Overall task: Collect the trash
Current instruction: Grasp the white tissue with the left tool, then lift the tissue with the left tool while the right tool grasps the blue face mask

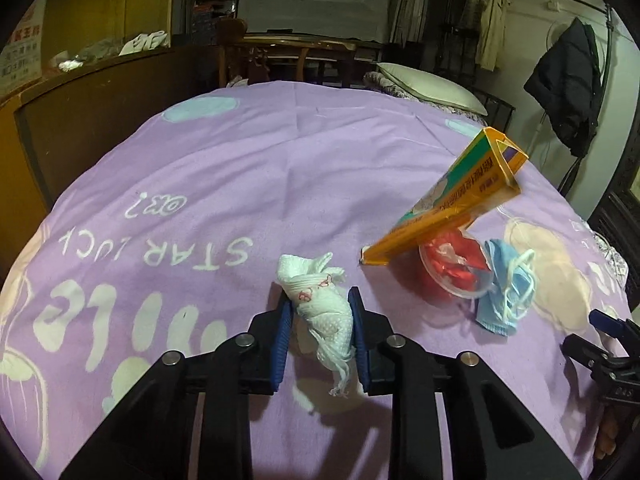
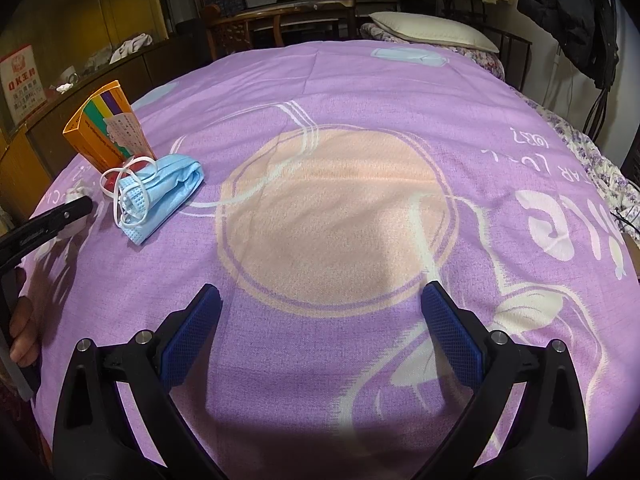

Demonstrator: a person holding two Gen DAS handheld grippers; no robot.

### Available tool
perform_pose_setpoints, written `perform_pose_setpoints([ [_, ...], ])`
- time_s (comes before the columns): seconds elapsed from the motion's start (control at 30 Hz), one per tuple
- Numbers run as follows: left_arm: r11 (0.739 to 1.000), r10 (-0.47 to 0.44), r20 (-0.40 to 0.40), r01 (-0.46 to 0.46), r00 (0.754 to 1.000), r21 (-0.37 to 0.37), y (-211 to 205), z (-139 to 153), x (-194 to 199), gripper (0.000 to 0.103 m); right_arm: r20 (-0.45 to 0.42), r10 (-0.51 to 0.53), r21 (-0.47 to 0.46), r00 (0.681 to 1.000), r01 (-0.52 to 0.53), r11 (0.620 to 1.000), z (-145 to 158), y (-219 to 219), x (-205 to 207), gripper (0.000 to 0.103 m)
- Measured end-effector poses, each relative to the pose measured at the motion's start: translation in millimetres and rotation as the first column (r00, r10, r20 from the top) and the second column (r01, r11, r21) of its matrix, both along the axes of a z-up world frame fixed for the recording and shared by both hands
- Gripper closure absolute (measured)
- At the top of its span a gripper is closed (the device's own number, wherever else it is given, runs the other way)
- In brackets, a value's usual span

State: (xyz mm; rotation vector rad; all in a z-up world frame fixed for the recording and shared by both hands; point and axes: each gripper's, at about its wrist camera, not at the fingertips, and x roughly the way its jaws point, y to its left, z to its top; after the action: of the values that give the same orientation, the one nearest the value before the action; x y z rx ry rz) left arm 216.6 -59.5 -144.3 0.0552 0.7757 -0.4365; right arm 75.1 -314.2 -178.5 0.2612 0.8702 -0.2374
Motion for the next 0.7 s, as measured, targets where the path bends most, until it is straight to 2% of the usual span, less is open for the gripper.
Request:
perform_pose_setpoints([
  [0.07, 1.000, 0.021, -0.004, -0.021, 1.000, -0.015, 4, 0, -1, 0.075, 0.024, 0.019, -0.002, 1.000, -0.019, 1.000, 3, 5, -2, 0.006],
  [0.17, 0.998, 0.052, -0.019, -0.052, 0.998, -0.044, 12, -1, 2, 0.075, 0.068, 0.080, 0.057, 0.994, -0.084, 0.995, 6, 18, 3, 0.006],
  [0.3, 0.997, 0.054, -0.035, -0.055, 0.998, -0.046, 14, -1, 5, 0.075, 0.106, 0.140, 0.107, 0.984, -0.151, 0.983, 11, 44, 27, 0.006],
  [0.4, 0.998, 0.050, -0.036, -0.052, 0.998, -0.043, 14, -2, 6, 0.074, 0.113, 0.174, 0.088, 0.978, -0.185, 0.979, 13, 62, 49, 0.006],
  [0.47, 0.998, 0.048, -0.039, -0.050, 0.998, -0.047, 14, -3, 7, 0.073, 0.083, 0.192, 0.062, 0.978, -0.197, 0.978, 11, 70, 65, 0.006],
  [0.53, 0.997, 0.048, -0.046, -0.050, 0.998, -0.054, 16, -4, 8, 0.073, 0.039, 0.159, 0.033, 0.986, -0.161, 0.986, 10, 69, 74, 0.009],
  [0.57, 0.997, 0.048, -0.051, -0.051, 0.998, -0.061, 17, -4, 9, 0.073, 0.022, 0.110, 0.015, 0.994, -0.110, 0.994, 9, 62, 75, 0.012],
  [0.63, 0.996, 0.048, -0.056, -0.052, 0.997, -0.071, 19, -5, 10, 0.072, 0.036, -0.030, -0.042, 0.999, 0.031, 0.999, 13, 41, 66, 0.015],
  [0.7, 0.995, 0.047, -0.061, -0.052, 0.997, -0.083, 21, -5, 11, 0.072, 0.076, -0.125, -0.055, 0.989, 0.129, 0.990, 17, 20, 49, 0.014],
])
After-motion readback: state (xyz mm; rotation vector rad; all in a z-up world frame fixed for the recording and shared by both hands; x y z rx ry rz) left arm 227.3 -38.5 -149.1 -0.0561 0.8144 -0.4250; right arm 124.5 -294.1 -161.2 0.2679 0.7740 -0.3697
